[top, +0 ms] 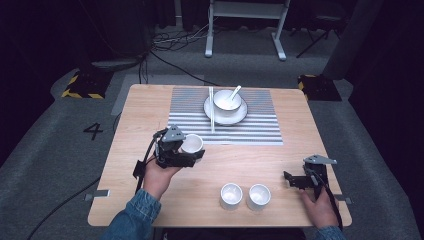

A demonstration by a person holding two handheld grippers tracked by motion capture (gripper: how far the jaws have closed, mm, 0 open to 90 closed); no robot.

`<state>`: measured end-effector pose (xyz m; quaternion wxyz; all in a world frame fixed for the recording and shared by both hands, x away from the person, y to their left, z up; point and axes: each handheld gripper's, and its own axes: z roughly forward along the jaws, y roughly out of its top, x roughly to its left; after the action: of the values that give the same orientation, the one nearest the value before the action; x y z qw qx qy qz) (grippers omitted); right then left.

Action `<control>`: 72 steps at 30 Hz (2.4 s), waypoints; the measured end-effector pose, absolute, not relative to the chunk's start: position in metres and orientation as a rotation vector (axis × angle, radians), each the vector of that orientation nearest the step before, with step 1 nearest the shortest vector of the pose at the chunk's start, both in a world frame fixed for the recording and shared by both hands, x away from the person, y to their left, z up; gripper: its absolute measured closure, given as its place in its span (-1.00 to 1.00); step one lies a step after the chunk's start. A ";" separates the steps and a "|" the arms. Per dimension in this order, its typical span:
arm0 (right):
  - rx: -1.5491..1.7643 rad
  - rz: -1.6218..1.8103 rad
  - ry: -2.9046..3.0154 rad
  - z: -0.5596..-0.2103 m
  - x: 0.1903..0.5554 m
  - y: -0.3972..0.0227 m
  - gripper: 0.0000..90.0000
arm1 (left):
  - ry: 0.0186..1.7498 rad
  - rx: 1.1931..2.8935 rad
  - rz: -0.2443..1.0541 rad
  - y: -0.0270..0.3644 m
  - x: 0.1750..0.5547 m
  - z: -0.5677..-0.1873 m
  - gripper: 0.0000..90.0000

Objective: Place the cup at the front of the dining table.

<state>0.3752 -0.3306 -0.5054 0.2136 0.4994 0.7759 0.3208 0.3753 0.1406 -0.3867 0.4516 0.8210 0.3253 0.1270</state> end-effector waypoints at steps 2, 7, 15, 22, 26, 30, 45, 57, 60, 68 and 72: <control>1.386 0.891 2.153 -0.505 0.375 -0.331 -0.99 | 0.817 2.018 0.325 0.141 0.386 -0.383 -0.41; 1.386 0.890 2.153 -0.505 0.375 -0.331 -0.99 | 0.833 2.025 0.372 0.139 0.402 -0.380 -0.41; 1.386 0.890 2.153 -0.505 0.375 -0.331 -0.99 | 0.838 2.004 0.448 0.134 0.425 -0.378 -0.41; 1.386 0.890 2.154 -0.505 0.375 -0.331 -0.99 | 0.889 1.962 0.511 0.134 0.458 -0.379 -0.41; 1.387 0.890 2.153 -0.505 0.375 -0.331 -0.99 | 0.925 1.959 0.527 0.133 0.477 -0.380 -0.41; 1.386 0.890 2.154 -0.505 0.375 -0.331 -0.99 | 0.957 1.960 0.538 0.132 0.489 -0.382 -0.41; 1.387 0.890 2.154 -0.505 0.375 -0.331 -0.99 | 1.112 1.952 0.618 0.128 0.539 -0.424 -0.41; 1.387 0.891 2.153 -0.505 0.376 -0.330 -0.99 | 1.162 1.961 0.529 0.125 0.556 -0.460 -0.41; 1.387 0.891 2.152 -0.505 0.376 -0.330 -0.99 | 1.158 1.968 0.505 0.123 0.558 -0.467 -0.41; 1.390 0.890 2.148 -0.505 0.376 -0.330 -0.99 | 1.167 1.946 0.459 0.123 0.560 -0.479 -0.41; 1.390 0.890 2.148 -0.505 0.376 -0.330 -0.99 | 1.161 1.953 0.467 0.123 0.560 -0.479 -0.41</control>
<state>0.3763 -0.3299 -0.5055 0.2145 0.5011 0.7745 0.3210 0.5599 0.1226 -0.4790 0.3996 0.7717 0.4589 0.1847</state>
